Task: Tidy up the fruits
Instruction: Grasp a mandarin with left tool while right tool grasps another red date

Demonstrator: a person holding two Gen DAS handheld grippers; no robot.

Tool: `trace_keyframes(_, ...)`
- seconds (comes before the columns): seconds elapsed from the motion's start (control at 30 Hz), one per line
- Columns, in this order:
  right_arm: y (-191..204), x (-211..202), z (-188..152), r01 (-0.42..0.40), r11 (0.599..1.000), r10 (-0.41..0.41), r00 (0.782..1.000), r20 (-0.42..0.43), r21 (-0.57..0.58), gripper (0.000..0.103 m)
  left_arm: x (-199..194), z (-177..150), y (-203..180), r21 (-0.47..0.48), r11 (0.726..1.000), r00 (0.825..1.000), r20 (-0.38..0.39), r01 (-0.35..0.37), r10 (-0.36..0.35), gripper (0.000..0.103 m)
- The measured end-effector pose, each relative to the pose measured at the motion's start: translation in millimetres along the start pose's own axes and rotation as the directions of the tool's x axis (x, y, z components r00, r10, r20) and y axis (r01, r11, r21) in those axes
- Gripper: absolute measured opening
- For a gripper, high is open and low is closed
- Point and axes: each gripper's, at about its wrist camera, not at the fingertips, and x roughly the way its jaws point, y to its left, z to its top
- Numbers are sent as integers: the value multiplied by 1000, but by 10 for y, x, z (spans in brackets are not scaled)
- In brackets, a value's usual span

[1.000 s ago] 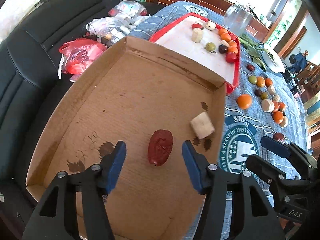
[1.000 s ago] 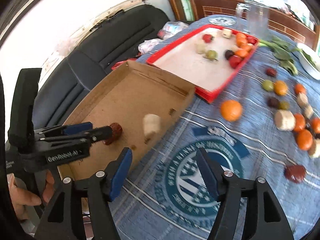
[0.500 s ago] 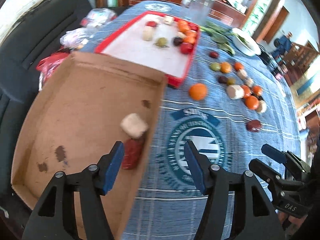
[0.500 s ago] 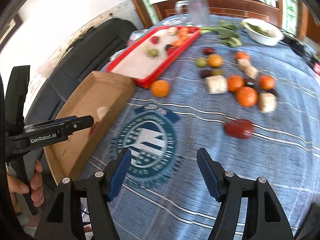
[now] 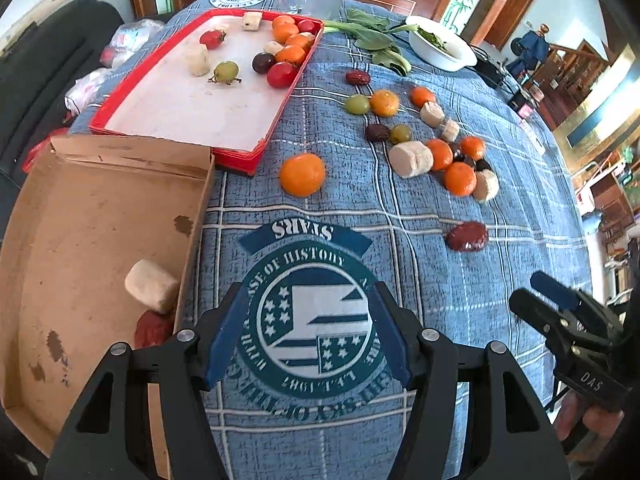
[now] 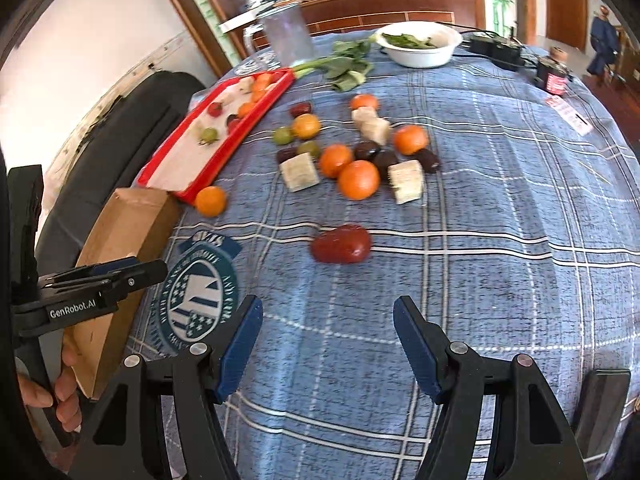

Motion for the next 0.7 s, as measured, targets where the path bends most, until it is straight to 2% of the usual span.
trace_keyframes(0.27,-34,133,117,23,1000,-23,1000,-3,5,69,139,307,174,-71,997,1000,-1,9,-9,61)
trace_keyframes(0.7,-41,378,208,53,999,-53,998,-28,-6,69,492,622,45,-33,999,999,-30,-21,20,60)
